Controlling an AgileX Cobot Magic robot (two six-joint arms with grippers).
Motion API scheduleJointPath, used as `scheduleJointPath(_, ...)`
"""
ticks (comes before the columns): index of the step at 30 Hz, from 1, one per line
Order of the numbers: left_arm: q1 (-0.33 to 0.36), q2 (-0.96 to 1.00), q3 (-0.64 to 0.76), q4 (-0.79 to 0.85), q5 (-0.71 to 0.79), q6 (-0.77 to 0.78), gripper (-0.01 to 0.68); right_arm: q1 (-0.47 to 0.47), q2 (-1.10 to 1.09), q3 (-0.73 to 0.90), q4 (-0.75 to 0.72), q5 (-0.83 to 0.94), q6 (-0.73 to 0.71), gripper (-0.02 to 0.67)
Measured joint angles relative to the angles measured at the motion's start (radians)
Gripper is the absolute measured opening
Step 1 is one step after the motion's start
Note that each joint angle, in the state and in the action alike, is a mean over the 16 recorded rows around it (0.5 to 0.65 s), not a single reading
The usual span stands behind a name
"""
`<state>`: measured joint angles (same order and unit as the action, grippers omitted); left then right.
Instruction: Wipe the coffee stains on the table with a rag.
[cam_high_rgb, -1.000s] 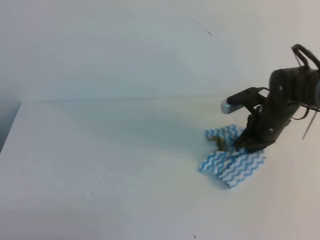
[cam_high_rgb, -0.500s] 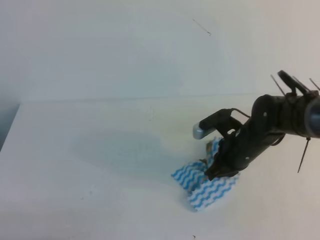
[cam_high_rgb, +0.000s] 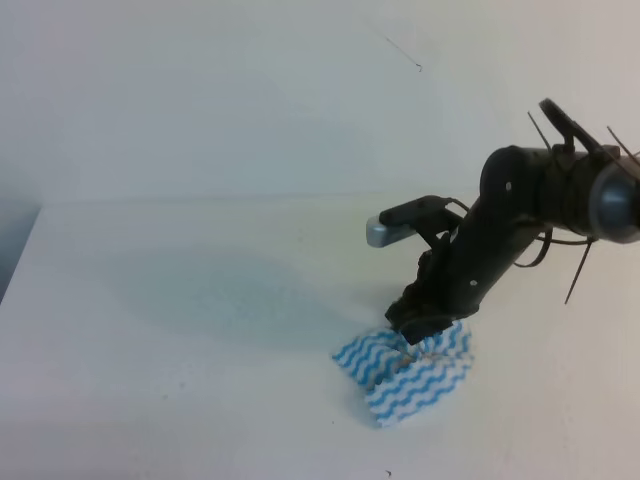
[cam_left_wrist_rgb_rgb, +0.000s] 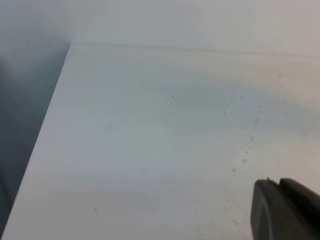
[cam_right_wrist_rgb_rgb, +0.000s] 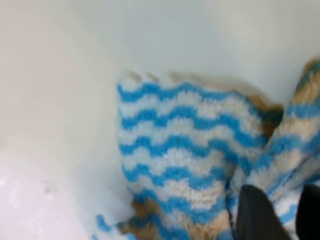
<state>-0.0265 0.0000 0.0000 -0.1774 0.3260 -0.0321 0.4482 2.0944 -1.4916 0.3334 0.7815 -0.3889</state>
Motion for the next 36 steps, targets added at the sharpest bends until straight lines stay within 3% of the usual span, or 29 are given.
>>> scheduleJointPath(7, 0.000, 0.000, 0.000, 0.000, 0.000, 0.001, -0.004, 0.000, -0.024, -0.135, -0.048, 0.128, 0.088, 0.267)
scheduleJointPath(12, 0.000, 0.000, 0.000, 0.000, 0.000, 0.001, -0.004, 0.000, -0.095, -0.198, -0.130, 0.188, 0.142, 0.278)
scheduleJointPath(25, 0.000, 0.000, 0.000, 0.000, 0.000, 0.001, -0.004, 0.000, -0.554, -0.163, -0.351, 0.213, 0.219, 0.068)
scheduleJointPath(30, 0.000, 0.000, 0.000, 0.000, 0.000, 0.001, -0.004, 0.000, -0.784, -0.038, -0.429, 0.192, 0.259, 0.014)
scheduleJointPath(36, 0.000, 0.000, 0.000, 0.000, 0.000, 0.001, -0.004, 0.000, -1.025, 0.187, -0.523, 0.156, 0.337, 0.003)
